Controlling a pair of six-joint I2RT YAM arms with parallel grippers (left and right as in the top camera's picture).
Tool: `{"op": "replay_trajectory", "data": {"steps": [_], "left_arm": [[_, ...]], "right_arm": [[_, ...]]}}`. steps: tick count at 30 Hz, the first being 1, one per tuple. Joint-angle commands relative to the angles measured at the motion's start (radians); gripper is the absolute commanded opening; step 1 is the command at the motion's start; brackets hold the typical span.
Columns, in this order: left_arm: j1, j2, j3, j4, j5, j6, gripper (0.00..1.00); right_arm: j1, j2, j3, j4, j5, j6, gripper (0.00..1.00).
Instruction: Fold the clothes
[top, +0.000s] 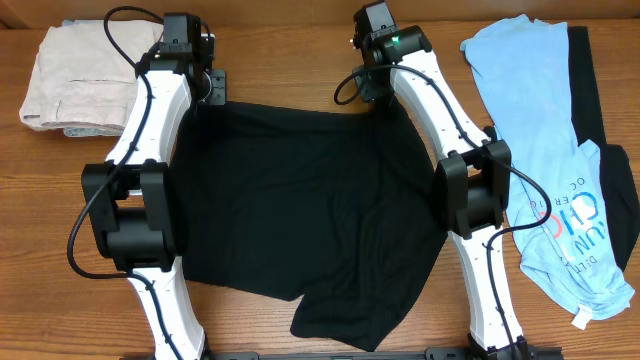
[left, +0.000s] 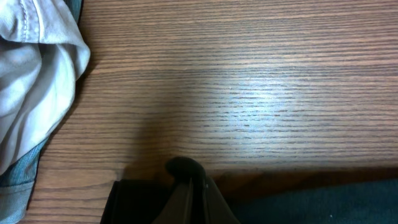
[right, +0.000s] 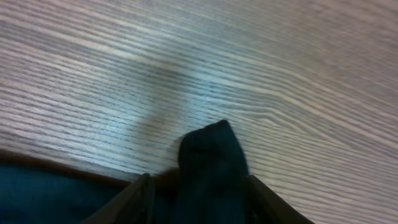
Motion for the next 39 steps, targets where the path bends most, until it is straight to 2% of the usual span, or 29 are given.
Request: {"op": "replay_trajectory", "data": {"steps": [1, 5, 8, 9, 13, 17, 20, 25, 35, 39], "left_arm": [[0.009, -0.006, 0.015, 0.002, 0.005, -0.006, 0.04], [0.009, -0.006, 0.015, 0.003, 0.005, -0.007, 0.04], [0.009, -0.006, 0.015, 0.004, 0.005, -0.006, 0.04], [0.009, -0.006, 0.015, 0.004, 0.005, -0.006, 0.04], [0.015, -0.024, 0.044, -0.013, 0.001, 0.005, 0.04], [0.036, -0.132, 0.233, -0.176, 0.005, 0.001, 0.04], [0.036, -0.290, 0.313, -0.232, 0.004, 0.002, 0.04], [0.036, -0.563, 0.318, -0.231, 0.004, 0.002, 0.04], [0.036, -0.927, 0.318, -0.291, 0.005, 0.000, 0.04], [0.036, -1.036, 0.318, -0.322, 0.005, 0.001, 0.04]], "right_arm": [[0.006, 0.013, -0.062, 0.021, -0.007, -0.004, 0.48], [0.006, 0.014, -0.081, 0.037, -0.007, -0.004, 0.36], [0.006, 0.014, -0.084, 0.047, -0.007, -0.003, 0.08], [-0.002, 0.014, -0.083, 0.054, -0.006, 0.032, 0.04], [-0.061, -0.038, 0.055, -0.039, -0.038, 0.118, 0.04], [-0.163, -0.219, 0.401, -0.322, -0.130, 0.140, 0.04], [-0.214, -0.324, 0.542, -0.490, -0.144, 0.139, 0.04], [-0.258, -0.571, 0.547, -0.547, -0.177, 0.139, 0.04], [-0.286, -1.056, 0.546, -0.547, -0.177, 0.139, 0.04], [-0.286, -1.188, 0.545, -0.547, -0.177, 0.139, 0.04]]}}
